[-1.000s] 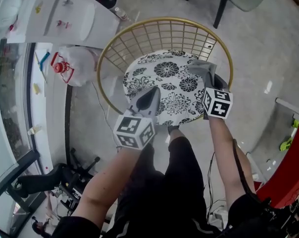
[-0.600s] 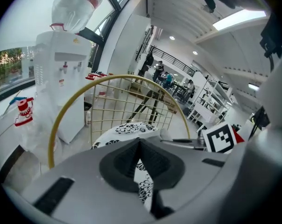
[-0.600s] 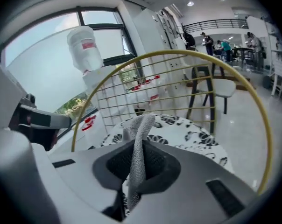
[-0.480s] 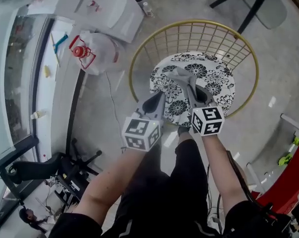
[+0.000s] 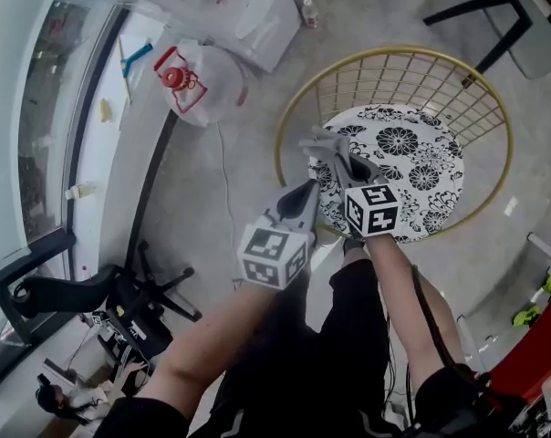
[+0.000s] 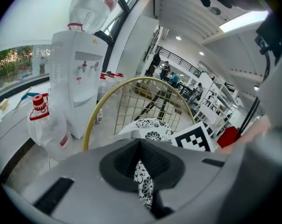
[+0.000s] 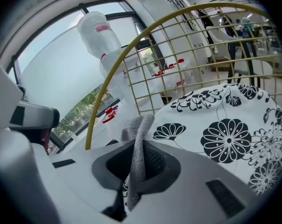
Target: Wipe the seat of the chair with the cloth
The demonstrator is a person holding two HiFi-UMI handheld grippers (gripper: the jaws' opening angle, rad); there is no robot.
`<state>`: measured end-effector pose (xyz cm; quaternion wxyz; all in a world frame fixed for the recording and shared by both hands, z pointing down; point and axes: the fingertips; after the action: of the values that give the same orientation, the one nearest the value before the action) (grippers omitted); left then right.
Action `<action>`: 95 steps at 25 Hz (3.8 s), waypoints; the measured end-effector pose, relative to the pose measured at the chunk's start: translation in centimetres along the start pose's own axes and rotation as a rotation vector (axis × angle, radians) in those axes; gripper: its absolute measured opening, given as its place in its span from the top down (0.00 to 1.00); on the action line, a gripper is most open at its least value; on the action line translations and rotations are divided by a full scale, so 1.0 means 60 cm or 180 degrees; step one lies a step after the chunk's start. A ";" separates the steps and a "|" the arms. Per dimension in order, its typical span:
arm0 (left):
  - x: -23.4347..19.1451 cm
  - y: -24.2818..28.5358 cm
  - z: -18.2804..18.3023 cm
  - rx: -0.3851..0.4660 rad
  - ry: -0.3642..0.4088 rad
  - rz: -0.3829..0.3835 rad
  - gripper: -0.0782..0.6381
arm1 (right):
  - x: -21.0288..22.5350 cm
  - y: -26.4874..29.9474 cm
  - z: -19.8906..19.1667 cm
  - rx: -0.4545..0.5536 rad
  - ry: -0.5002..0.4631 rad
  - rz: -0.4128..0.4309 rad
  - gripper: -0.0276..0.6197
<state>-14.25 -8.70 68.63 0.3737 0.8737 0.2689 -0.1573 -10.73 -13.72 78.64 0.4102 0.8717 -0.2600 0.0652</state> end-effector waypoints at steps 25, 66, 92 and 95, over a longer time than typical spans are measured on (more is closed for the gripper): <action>0.112 0.130 -0.039 -0.0317 0.0245 -0.0345 0.88 | 0.289 -0.080 -0.096 -0.0268 0.0167 -0.0981 0.92; 0.138 0.062 -0.011 -0.0364 0.0507 -0.0503 0.88 | 0.234 -0.238 -0.052 0.0142 0.0457 -0.1213 0.92; 0.015 -0.020 -0.076 -0.0334 0.0138 -0.0107 0.88 | 0.009 -0.032 -0.137 -0.0491 0.0542 -0.0258 0.92; 0.029 -0.002 -0.076 -0.0349 0.0143 -0.0167 0.88 | 0.034 -0.036 -0.149 -0.0535 0.0491 -0.0342 0.92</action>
<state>-12.58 -4.67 70.80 0.4106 0.8479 0.3083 -0.1324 -7.02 -6.70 83.68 0.5035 0.8393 -0.1852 0.0879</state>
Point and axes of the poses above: the fingertips, and each gripper's own axes: y forward along the fingers, x to its right, z out of its top, and after that the axes turned 11 degrees about -z, right-handed
